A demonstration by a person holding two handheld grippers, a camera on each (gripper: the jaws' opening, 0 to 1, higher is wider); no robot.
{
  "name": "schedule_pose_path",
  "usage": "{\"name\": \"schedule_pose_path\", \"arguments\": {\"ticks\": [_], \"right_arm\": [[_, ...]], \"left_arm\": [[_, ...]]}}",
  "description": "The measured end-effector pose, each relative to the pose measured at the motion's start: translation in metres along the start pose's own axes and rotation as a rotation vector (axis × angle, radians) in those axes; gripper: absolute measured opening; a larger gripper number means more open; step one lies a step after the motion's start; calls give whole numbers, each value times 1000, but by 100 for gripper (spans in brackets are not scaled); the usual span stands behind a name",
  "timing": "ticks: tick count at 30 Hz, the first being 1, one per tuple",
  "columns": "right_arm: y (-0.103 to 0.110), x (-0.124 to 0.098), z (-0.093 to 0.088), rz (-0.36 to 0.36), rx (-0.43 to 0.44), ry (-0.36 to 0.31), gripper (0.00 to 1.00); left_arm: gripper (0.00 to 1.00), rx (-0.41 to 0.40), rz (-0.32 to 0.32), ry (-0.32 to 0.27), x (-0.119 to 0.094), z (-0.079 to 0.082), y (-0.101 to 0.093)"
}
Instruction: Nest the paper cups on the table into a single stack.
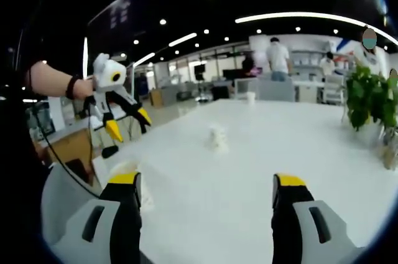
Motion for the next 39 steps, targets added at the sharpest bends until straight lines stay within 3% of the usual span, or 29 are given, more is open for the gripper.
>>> {"name": "schedule_pose_path", "arguments": {"ticks": [15, 24, 39], "right_arm": [[8, -2, -4, -1, 2, 30, 85], [8, 0, -4, 4, -1, 38, 85], [8, -2, -4, 14, -19, 35, 85]], "left_arm": [[58, -134, 73, -113, 3, 2, 24], [57, -195, 122, -191, 1, 12, 44], [53, -220, 210, -214, 6, 24, 70]]}}
Point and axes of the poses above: the point that each gripper's makers call its tool centre point, and the gripper's own axes: x roughly forward along the fingers, y roughly to its left, z roughly out of its top, the point moved 2 cm from there along -x, roughly backward along the fingers, and after that the axes turned 1 degree about z, right-handed, at the moved point
